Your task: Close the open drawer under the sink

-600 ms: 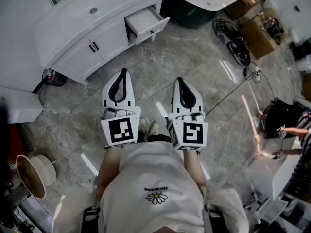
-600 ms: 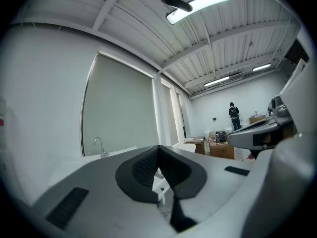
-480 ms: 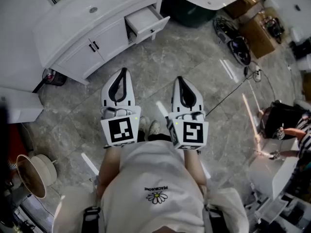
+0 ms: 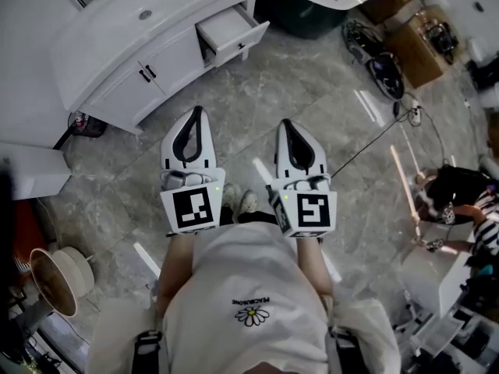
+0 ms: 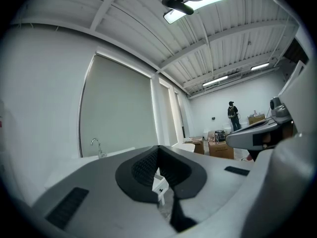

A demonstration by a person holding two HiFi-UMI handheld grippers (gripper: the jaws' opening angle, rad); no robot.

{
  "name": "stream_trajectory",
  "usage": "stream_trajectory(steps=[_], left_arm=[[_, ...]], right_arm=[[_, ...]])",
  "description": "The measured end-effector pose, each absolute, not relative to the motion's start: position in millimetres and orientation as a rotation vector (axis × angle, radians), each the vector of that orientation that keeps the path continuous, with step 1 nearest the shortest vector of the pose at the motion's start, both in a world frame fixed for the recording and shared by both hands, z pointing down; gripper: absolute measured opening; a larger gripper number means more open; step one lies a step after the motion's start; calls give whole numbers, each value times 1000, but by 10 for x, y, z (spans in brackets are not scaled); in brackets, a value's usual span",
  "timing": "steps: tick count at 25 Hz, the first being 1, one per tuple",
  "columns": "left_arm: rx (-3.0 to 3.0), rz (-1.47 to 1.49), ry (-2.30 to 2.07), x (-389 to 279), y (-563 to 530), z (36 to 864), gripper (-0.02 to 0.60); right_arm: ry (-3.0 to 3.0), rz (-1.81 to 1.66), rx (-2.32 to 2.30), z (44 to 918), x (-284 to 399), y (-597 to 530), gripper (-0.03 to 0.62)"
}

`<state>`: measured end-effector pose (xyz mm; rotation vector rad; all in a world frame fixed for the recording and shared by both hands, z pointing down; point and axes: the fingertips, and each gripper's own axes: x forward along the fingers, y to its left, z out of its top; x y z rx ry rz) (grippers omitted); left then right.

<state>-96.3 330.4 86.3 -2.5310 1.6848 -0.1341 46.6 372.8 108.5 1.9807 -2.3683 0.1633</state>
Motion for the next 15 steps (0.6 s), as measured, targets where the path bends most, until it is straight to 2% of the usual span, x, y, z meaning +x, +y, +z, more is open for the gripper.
stream_trajectory(steps=[15], left_arm=[[-2470, -171, 1731, -806, 3170, 976, 14]], right_arm=[[-2419, 291, 1896, 1354, 790, 3673, 28]])
